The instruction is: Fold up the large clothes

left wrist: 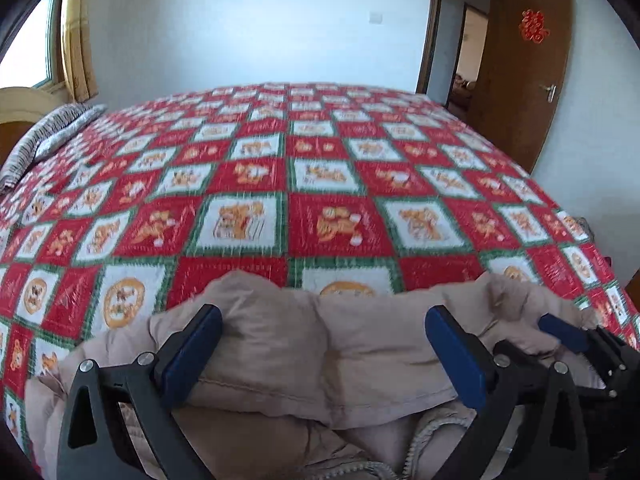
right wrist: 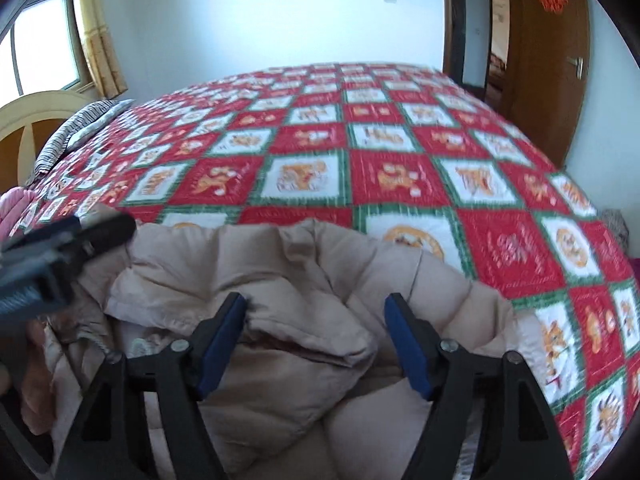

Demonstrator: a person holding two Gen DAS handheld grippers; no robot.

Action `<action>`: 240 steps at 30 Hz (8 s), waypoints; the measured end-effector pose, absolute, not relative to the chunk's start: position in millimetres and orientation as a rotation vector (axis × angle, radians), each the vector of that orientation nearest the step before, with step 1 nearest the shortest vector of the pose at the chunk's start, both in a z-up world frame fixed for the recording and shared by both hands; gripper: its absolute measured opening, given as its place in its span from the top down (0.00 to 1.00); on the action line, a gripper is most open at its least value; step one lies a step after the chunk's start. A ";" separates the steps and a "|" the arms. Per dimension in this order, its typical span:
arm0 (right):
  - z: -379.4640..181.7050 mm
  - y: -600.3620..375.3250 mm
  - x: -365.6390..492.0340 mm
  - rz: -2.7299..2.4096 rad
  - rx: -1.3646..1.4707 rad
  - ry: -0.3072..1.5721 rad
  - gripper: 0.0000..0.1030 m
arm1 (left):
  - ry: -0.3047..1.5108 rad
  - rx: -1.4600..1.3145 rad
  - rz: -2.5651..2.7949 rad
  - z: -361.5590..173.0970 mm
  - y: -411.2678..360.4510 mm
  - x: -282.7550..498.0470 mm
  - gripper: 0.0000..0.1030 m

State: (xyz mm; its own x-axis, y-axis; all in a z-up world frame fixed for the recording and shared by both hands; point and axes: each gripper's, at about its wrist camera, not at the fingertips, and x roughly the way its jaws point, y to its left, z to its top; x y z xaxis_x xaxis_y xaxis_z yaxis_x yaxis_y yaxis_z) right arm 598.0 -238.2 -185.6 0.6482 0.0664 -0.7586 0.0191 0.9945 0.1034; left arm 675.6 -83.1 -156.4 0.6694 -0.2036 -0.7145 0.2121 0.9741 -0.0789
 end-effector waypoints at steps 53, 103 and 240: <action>-182.6 -310.6 195.5 -0.009 0.271 0.991 0.11 | 0.851 0.021 -0.230 -188.3 127.9 250.5 0.01; -175.0 -279.4 108.3 0.190 0.264 0.796 0.86 | 0.737 0.070 -0.270 -168.4 134.0 183.5 0.90; -145.0 -234.7 454.8 0.092 0.074 0.793 0.35 | 0.647 0.313 0.069 -148.5 35.5 515.3 0.02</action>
State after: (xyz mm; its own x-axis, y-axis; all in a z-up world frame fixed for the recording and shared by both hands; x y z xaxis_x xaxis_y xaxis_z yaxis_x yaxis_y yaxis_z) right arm 454.8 -234.7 -145.0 0.6981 0.1107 -0.7074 -0.0548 0.9933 0.1014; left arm 515.3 35.5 -148.5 0.7972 0.1600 -0.5821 0.0338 0.9509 0.3077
